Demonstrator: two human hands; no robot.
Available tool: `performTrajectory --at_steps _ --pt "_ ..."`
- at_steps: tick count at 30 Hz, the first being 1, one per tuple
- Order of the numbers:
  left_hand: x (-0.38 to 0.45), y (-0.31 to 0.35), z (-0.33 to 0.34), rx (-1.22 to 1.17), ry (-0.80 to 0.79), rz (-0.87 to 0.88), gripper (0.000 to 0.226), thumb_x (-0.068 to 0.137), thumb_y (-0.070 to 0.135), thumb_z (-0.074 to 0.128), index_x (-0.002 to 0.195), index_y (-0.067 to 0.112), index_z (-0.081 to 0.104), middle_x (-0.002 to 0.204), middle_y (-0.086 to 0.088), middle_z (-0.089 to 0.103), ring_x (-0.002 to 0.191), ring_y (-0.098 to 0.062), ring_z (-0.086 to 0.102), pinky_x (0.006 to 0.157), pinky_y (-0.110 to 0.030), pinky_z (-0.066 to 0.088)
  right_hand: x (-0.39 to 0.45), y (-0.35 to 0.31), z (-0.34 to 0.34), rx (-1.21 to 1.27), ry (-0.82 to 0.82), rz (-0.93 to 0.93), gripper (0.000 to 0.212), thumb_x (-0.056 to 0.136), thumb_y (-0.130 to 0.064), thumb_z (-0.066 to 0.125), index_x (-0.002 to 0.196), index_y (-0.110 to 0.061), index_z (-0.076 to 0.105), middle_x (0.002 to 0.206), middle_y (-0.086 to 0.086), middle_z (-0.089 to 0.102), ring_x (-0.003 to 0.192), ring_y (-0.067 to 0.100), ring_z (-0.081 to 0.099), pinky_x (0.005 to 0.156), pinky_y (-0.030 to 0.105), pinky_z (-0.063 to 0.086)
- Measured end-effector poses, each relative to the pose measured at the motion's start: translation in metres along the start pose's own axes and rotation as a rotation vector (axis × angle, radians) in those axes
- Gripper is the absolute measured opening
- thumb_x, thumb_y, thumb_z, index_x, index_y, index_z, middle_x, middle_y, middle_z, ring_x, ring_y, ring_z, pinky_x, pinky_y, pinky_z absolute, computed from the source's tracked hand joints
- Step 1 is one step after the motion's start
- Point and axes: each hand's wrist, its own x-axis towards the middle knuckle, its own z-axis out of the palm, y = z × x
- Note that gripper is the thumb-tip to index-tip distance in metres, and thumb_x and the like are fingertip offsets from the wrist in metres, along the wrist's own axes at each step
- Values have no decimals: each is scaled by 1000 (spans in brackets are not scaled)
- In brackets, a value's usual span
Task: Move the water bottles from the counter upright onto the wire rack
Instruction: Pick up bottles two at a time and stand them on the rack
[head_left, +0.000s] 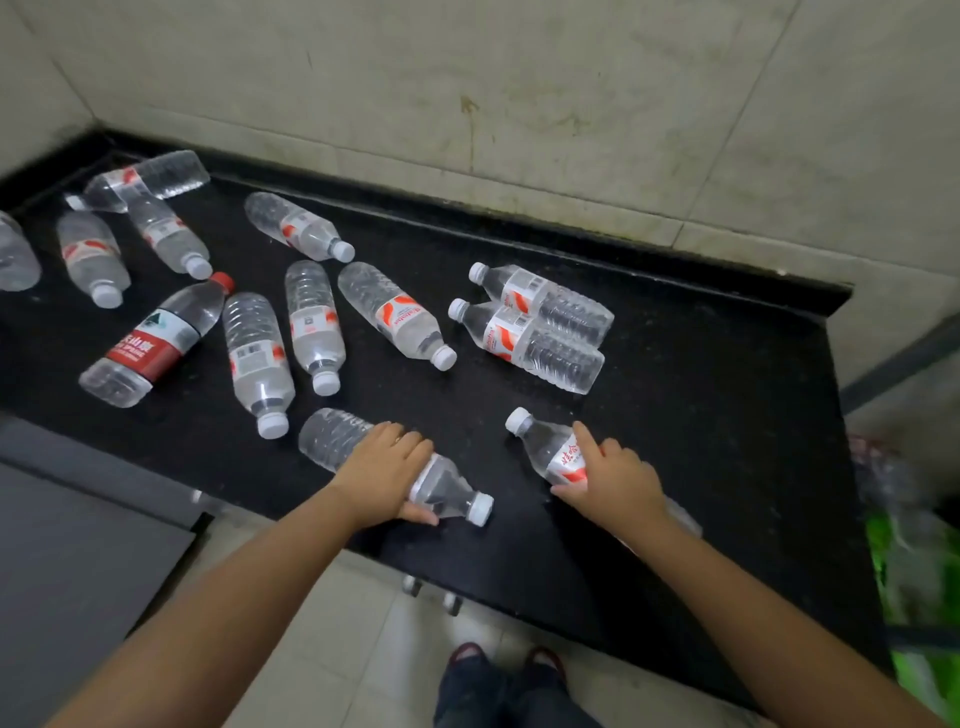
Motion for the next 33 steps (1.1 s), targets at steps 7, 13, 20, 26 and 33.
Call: performTrajectory --at_steps 7,13,20,26,33 --pt "30 62 -17 -140 -93 -437 74 79 69 42 122 9 44 125 -11 52 114 -28 47 94 -37 36 -27 27 2 213 -56 301 84 87 -52 47 145 -9 2 141 17 33 122 33 45 96 40 41" --pt "33 72 -14 -181 45 -441 70 82 61 45 133 13 41 108 -11 61 95 -29 59 75 -40 49 -37 30 10 246 11 228 82 86 -42 54 146 -27 0 143 11 23 123 31 39 98 42 41" --pt "25 60 5 -160 98 -249 83 34 51 87 108 22 64 71 -10 65 49 -25 61 36 -31 47 -29 23 8 203 26 261 79 86 -44 54 144 -38 1 133 13 32 118 30 44 94 38 43" --pt "24 61 -10 -166 64 -238 80 57 52 79 126 25 50 85 -15 63 68 -30 62 52 -39 52 -31 20 9 206 44 266 77 86 -44 54 144 -39 3 132 13 33 117 29 44 93 37 44" --pt "30 66 -22 -337 -42 -341 61 93 48 37 146 32 10 126 -12 43 111 -28 46 89 -36 43 -36 31 0 289 21 265 75 88 -41 53 144 -38 3 132 13 33 117 28 45 93 35 43"
